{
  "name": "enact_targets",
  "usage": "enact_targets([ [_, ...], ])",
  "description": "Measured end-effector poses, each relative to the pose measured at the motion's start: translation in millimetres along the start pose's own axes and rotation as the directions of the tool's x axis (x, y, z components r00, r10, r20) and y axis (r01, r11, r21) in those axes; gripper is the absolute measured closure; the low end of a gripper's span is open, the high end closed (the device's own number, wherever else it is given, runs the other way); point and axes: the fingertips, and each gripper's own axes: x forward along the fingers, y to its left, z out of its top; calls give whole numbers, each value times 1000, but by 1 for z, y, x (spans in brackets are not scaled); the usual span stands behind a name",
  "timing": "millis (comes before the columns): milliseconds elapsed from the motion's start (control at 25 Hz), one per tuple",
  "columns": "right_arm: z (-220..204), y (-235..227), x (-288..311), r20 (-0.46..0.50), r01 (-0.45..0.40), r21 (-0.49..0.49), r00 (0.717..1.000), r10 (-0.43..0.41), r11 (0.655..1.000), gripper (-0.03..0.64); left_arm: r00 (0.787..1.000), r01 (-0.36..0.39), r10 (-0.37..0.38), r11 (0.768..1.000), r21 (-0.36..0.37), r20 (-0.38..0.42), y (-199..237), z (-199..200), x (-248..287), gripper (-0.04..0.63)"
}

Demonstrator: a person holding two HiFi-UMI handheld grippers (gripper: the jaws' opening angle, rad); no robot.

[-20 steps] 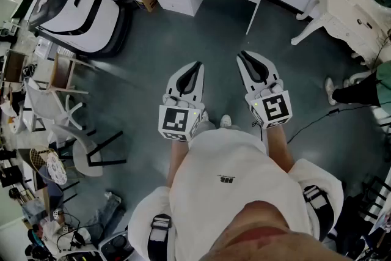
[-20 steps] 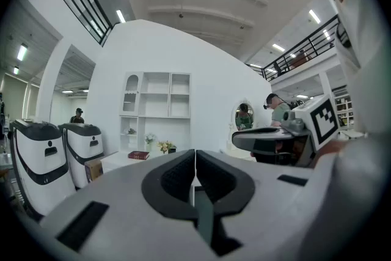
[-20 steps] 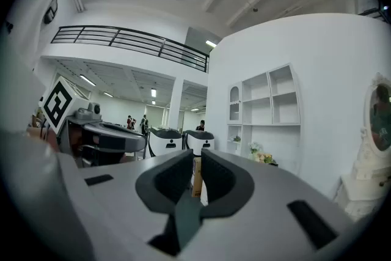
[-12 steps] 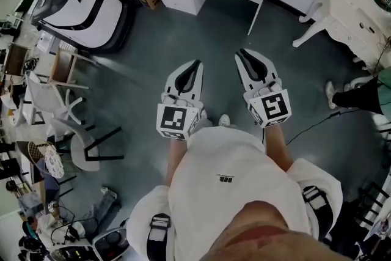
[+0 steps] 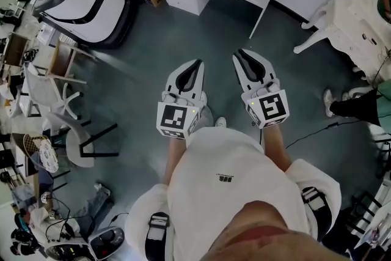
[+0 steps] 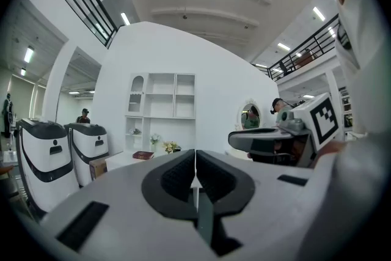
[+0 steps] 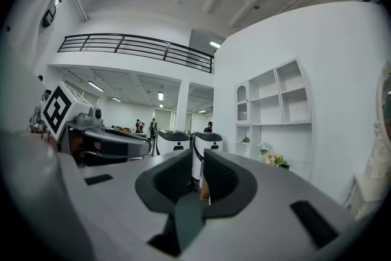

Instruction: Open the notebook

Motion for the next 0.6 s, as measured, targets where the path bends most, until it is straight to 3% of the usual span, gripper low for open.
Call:
enact_targets([
  [600,-9,-38,103,-47,42,-2,998,-42,999,586,999,43,-43,999,-1,-11,87,2,75,595],
])
